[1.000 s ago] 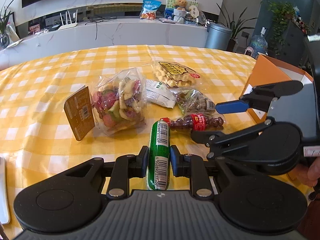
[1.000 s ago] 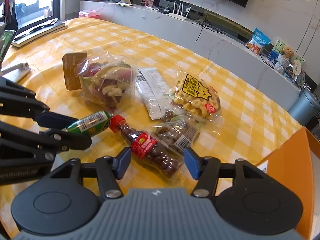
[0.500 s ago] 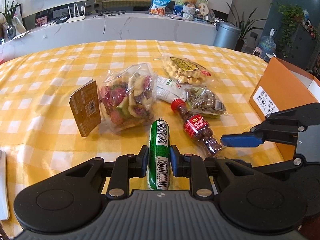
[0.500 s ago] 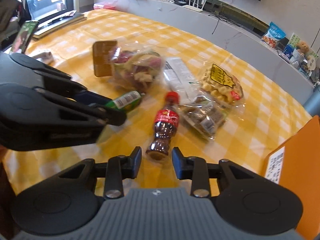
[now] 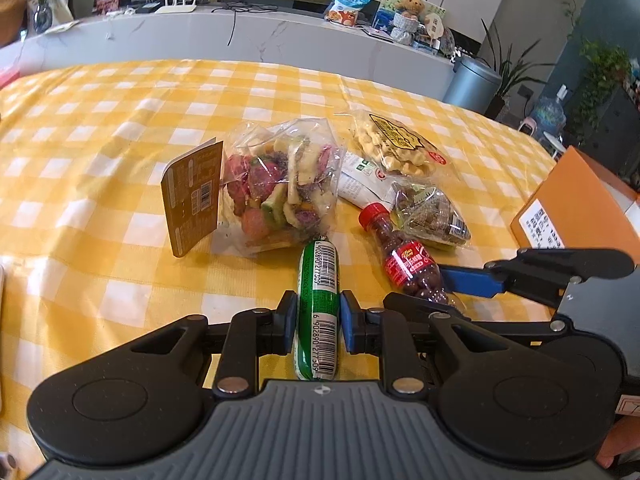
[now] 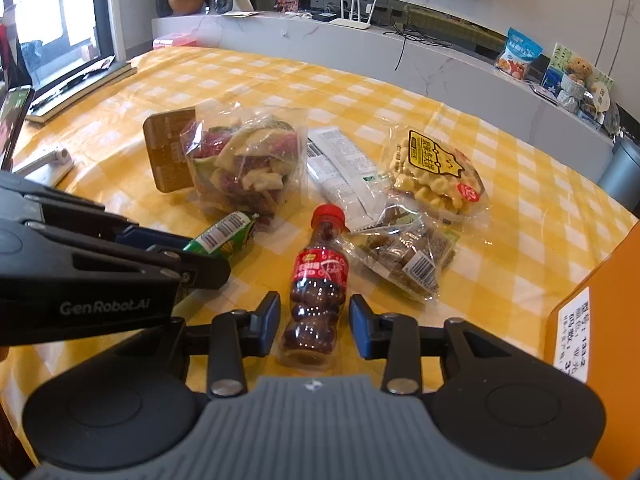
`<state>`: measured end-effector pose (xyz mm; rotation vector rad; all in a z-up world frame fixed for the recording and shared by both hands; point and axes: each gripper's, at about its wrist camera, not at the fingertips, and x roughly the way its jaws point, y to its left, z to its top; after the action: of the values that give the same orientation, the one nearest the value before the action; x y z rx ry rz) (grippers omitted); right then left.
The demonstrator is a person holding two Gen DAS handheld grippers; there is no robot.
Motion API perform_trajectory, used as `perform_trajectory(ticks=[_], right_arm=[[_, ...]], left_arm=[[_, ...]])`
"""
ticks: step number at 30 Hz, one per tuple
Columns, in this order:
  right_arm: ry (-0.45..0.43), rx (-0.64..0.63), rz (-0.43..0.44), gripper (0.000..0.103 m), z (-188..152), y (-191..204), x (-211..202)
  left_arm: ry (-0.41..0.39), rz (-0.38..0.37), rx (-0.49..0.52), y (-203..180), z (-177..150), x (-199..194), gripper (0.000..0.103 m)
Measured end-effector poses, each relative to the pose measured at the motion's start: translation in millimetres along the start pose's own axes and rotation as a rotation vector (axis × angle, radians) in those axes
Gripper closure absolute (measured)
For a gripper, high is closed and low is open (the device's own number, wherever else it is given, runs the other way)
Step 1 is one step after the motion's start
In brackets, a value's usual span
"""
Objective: Organize snacks
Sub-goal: 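Grasp the red-capped cola bottle with the right gripper and lift it, then carry the sausage stick and cola bottle over the orange box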
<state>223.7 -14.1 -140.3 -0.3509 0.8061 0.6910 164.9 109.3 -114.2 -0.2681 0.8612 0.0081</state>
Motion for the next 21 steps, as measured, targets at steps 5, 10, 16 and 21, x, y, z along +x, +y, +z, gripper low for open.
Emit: perform_trajectory(ticks=[5, 10, 16, 21], right_arm=[[0.007, 0.044, 0.014, 0.075, -0.2, -3.1, 0.2], [0.007, 0.073, 0.013, 0.075, -4.6, -3.0, -10.1], [-0.012, 0.104, 0.007, 0.075, -15.8, -3.0, -37.8], [-0.05, 0.132, -0.004, 0.075, -21.6, -6.5, -67.8]], left_arm=[[-0.008, -0.004, -0.013, -0.6, 0.0, -2.3, 0.078], [-0.028, 0.0, -0.024, -3.5, -4.1, -14.0, 0.078], [-0.052, -0.013, -0.037, -10.9, -7.4, -33.8, 0.078], [-0.072, -0.019, -0.023, -23.6, -9.4, -51.3, 0.078]])
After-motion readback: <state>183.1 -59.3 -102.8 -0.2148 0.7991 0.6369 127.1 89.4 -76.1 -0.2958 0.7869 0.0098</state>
